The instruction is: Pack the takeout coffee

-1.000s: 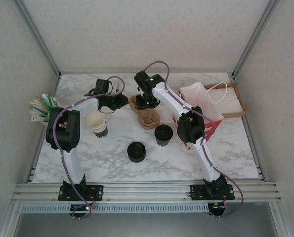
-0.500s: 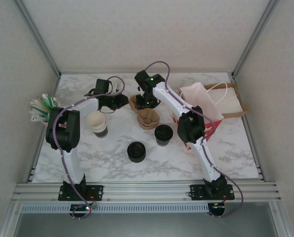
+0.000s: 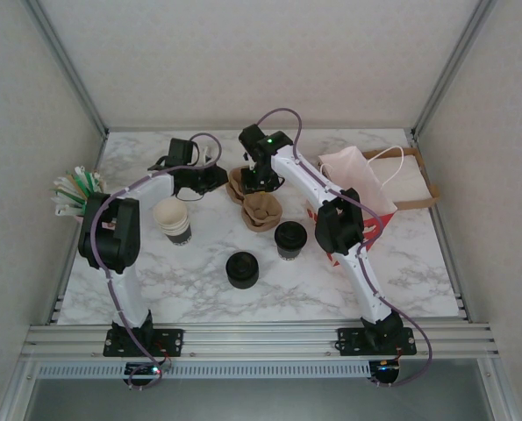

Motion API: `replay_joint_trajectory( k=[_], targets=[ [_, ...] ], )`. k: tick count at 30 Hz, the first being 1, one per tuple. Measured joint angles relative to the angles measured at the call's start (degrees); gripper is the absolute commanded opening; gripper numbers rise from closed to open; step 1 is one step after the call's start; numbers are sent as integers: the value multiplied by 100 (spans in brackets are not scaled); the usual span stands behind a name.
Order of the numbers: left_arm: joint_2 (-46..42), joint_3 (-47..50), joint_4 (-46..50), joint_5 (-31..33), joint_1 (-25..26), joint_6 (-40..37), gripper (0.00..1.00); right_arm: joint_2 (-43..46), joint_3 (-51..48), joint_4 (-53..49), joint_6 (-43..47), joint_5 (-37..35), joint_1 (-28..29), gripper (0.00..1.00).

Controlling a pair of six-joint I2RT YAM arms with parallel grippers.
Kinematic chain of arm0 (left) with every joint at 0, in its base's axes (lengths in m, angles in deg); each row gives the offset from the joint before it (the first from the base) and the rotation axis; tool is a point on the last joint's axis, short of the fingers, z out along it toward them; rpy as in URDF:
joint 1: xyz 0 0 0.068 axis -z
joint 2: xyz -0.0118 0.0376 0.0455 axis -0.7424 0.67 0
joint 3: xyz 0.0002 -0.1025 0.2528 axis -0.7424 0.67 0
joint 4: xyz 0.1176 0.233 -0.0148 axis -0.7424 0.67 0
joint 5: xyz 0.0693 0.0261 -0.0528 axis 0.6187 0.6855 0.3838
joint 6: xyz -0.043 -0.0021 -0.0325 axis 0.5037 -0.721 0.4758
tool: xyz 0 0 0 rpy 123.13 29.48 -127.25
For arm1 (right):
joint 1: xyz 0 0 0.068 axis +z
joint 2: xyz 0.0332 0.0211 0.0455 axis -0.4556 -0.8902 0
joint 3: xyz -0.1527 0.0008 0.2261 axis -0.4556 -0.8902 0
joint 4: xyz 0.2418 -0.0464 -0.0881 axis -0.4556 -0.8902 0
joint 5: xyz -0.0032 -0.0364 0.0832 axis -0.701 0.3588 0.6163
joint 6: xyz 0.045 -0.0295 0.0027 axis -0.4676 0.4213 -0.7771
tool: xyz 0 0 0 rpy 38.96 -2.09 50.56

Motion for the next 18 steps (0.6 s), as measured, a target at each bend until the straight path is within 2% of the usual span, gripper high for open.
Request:
replay_joint_trajectory(
  k=[6,12,18],
  targets=[
    [-98,74,37,7,0,0,18,0,-2,2,-2,-4,0,35],
    [-627,98,120,111,0,9,26,238,-184,55,7,-20,0,35],
    [-1235,98,155,249,0,98,39,774,-212,116,17,-20,2,35]
  ],
)
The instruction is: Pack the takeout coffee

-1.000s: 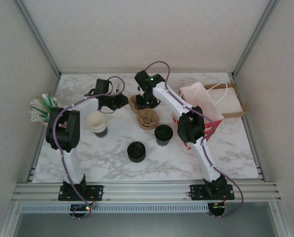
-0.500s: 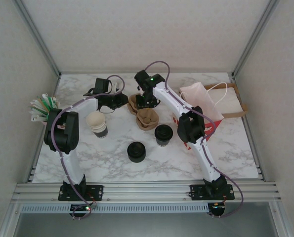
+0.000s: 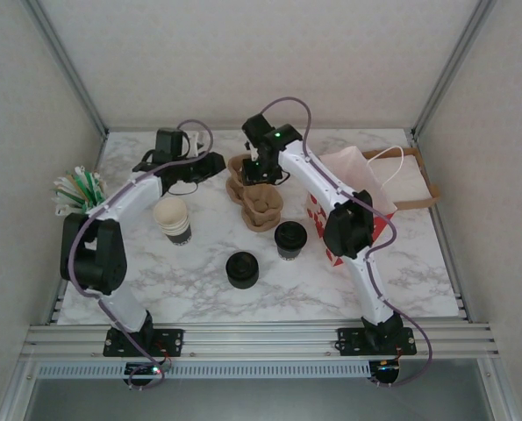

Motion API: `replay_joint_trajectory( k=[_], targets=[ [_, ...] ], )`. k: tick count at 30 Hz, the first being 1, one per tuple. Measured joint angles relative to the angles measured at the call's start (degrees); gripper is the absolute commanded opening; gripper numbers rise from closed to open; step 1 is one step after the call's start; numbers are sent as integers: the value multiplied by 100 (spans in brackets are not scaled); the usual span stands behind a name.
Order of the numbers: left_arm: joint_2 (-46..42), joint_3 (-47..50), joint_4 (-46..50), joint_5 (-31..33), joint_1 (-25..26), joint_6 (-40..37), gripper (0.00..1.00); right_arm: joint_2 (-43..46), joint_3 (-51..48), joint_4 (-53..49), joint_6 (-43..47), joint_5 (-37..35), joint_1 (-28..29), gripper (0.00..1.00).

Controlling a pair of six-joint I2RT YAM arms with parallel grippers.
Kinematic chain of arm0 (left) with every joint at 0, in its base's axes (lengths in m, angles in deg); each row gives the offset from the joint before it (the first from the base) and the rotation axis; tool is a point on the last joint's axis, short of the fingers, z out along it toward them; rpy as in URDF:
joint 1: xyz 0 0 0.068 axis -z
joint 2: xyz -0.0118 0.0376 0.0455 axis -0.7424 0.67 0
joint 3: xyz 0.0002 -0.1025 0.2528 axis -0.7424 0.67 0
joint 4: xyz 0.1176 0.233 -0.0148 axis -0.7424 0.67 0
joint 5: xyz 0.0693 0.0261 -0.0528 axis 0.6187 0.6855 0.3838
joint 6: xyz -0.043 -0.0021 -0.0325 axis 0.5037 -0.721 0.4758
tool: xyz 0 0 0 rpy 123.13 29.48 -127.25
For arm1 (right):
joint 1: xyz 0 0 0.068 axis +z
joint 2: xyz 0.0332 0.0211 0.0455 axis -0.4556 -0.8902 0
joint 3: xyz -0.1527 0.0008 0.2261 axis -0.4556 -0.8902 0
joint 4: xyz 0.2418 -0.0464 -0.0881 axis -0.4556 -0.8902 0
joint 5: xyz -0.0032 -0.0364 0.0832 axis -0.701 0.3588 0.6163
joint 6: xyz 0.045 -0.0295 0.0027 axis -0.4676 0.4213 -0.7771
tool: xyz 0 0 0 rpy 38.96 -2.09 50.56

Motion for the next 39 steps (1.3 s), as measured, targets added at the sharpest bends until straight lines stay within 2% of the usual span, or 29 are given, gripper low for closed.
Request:
replay_joint_trajectory(
  k=[8,19,25,29,39],
  targets=[
    [-1123,0,254,369,0,109,70,776,-4,-15,44,4,52,35],
    [-2592,0,568,824,0,332,88,2238,-26,-122,107,562,125,37],
    [-2774,24,634,839,46,404,93,3038,-72,-240,136,603,140,38],
    [-2771,39,629,868,289,470,93,3445,-72,-483,175,354,138,39],
    [-2590,22,562,1180,1462,649,92,4319,-85,-1150,372,-761,-20,39]
  ],
)
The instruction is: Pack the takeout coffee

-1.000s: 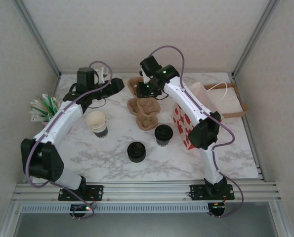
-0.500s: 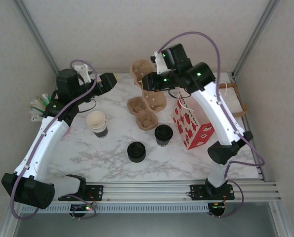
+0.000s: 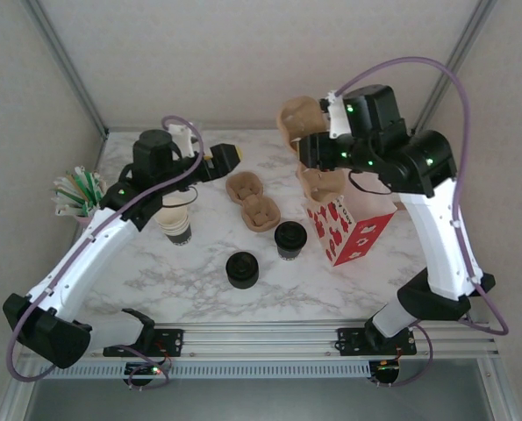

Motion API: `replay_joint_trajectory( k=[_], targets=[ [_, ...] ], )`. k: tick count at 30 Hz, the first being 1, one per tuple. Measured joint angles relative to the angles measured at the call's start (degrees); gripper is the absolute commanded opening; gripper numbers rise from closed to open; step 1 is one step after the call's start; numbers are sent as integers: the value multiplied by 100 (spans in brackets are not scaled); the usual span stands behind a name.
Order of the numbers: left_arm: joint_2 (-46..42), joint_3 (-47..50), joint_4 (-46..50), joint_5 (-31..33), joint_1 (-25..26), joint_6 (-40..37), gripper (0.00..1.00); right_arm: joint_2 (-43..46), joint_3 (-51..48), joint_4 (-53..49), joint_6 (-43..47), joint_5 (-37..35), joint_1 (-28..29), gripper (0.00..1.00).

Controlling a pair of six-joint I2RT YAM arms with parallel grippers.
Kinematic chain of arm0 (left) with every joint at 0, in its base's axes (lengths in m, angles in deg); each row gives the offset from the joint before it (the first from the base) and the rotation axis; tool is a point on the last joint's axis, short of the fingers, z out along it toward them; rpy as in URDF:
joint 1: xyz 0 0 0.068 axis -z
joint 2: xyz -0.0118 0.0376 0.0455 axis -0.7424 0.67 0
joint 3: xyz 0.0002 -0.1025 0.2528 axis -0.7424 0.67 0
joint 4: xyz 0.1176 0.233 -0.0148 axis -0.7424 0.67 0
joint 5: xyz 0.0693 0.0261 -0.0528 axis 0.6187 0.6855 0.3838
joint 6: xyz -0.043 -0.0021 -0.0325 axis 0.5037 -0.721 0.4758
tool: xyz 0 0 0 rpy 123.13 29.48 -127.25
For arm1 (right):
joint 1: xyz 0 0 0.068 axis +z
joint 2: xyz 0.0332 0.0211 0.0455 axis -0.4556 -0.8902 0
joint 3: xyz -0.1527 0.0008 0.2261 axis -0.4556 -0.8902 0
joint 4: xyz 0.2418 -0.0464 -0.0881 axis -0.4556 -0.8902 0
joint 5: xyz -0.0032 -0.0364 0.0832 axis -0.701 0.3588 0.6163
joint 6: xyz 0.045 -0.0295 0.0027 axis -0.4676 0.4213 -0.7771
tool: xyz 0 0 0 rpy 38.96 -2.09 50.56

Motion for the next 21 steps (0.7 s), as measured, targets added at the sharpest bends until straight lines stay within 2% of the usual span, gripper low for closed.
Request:
replay_joint_trajectory(
  k=[9,16,18,21],
  targets=[
    [518,-284,-472,284,1458,186,92,264,-76,-549,192,-1362,-212,39],
    [1283,-822,-791,337,2083,254,91,262,-590,-717,304,-1965,-647,39],
    [1554,-986,-839,332,2151,260,87,262,-787,-713,341,-1989,-789,38],
    [1961,-1204,-859,302,2181,271,76,262,-1047,-708,380,-1971,-966,38]
  ],
)
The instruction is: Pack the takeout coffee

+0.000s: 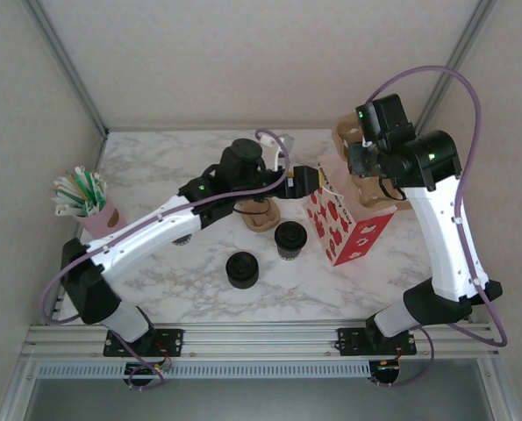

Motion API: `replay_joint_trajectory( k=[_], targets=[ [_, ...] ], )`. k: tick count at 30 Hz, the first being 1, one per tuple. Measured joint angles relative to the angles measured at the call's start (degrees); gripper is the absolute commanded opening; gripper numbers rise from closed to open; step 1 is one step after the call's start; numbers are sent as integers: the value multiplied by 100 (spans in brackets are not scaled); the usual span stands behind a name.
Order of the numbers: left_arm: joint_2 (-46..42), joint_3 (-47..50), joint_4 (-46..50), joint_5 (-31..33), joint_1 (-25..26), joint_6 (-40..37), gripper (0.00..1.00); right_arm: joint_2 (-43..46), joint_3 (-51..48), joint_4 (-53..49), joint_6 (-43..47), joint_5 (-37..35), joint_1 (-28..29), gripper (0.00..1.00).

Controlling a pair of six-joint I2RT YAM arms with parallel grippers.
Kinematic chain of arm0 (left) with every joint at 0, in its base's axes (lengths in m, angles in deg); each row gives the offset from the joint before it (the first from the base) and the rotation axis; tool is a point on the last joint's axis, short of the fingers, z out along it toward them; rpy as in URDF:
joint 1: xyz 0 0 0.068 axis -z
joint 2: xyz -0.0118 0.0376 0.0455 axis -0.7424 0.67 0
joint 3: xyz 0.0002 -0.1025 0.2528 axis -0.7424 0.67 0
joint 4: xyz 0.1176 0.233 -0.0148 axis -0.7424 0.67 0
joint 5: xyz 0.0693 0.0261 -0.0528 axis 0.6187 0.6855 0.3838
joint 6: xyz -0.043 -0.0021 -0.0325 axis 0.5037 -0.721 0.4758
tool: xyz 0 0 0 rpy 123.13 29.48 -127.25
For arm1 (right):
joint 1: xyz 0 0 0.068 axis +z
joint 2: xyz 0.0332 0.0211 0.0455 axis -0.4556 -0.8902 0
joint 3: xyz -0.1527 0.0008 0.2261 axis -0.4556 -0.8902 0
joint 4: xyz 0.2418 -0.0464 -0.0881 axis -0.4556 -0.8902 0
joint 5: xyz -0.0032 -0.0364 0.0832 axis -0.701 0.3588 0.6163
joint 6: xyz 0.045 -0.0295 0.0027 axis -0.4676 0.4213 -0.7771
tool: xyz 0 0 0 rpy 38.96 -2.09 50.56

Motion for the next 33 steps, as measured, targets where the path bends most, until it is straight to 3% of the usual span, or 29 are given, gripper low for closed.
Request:
replay_joint_trajectory(
  k=[4,10,16,33],
  targets=[
    [409,-219,-2,-57,-4,26,61,-44,-175,0,28,52,-164,38],
    [693,-422,-2,-120,-7,31,26,-162,-345,4,133,264,-293,38],
    [697,-404,0,-103,-20,33,10,-387,-450,17,234,503,-387,38],
    [610,-175,4,15,-127,35,3,-903,-673,83,306,1049,-734,38]
  ],
)
